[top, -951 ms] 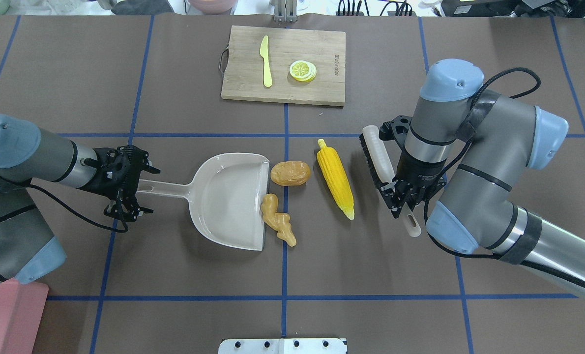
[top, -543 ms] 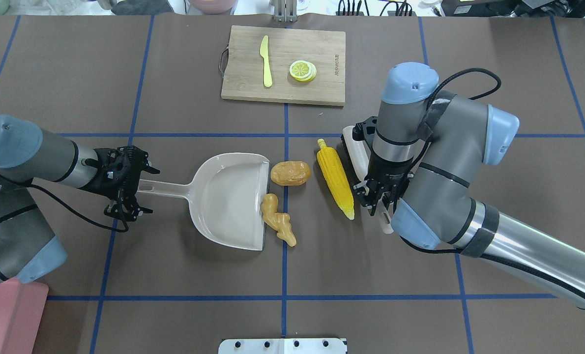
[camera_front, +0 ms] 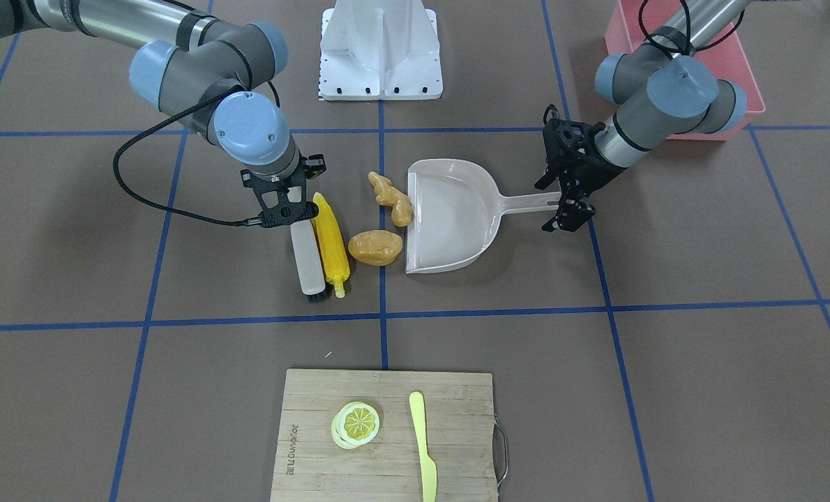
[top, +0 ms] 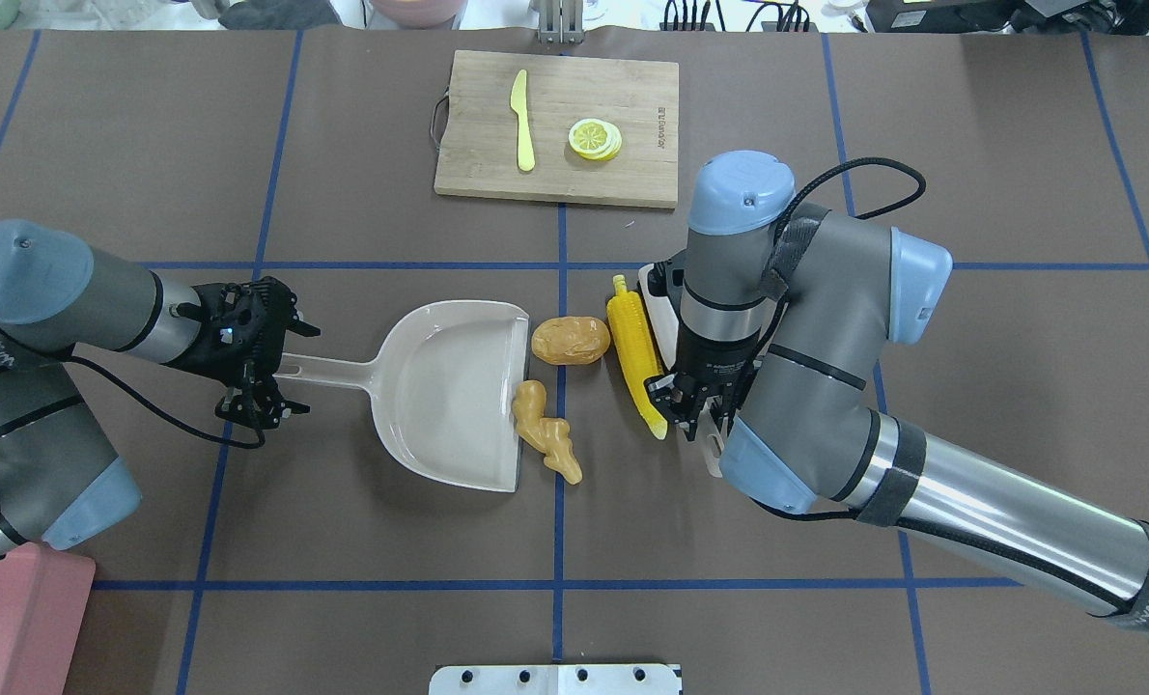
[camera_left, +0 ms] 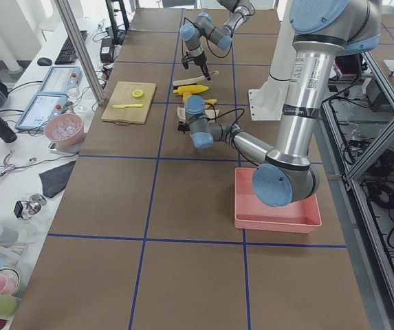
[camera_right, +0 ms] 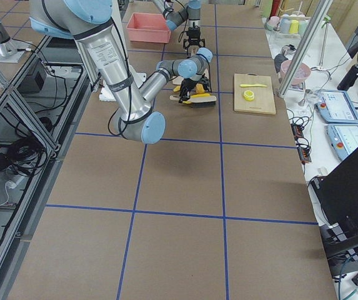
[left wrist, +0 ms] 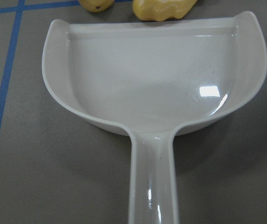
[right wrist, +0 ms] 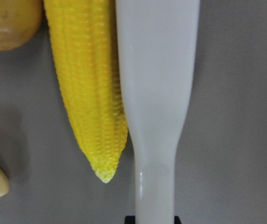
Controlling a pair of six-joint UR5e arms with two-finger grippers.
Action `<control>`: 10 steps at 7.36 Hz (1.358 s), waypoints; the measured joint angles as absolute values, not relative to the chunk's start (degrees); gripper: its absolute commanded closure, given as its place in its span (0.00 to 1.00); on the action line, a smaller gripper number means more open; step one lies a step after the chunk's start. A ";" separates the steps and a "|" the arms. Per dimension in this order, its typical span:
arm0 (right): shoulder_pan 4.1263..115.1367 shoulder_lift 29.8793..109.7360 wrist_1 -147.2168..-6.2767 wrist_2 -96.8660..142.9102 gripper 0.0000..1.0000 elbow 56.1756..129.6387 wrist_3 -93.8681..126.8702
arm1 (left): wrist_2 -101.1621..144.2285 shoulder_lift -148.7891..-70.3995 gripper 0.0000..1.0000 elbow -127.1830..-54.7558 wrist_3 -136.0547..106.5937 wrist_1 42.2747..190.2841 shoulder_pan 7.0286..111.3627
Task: Sweep and dump trash into bin
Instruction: 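Sweep the corn, potato and ginger into the dustpan with the right gripper's brush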
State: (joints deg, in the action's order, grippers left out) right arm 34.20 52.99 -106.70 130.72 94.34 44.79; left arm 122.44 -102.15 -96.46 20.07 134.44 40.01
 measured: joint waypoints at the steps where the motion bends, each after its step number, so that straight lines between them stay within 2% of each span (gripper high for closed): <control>1: 33.82 51.60 -106.68 130.80 1.00 93.77 45.75 | 122.45 -102.24 0.04 -96.27 19.93 134.53 39.99; 4: 30.69 48.66 -103.85 130.12 1.00 91.19 50.40 | 122.52 -102.25 0.04 -96.16 19.87 134.64 39.99; 10: 27.35 46.68 -93.85 129.53 1.00 90.58 61.34 | 122.52 -102.31 0.04 -96.15 19.86 134.71 39.92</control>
State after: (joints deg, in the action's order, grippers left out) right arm 27.35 46.68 -93.85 129.53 90.58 61.34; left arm 122.52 -102.31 -96.15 19.86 134.71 39.92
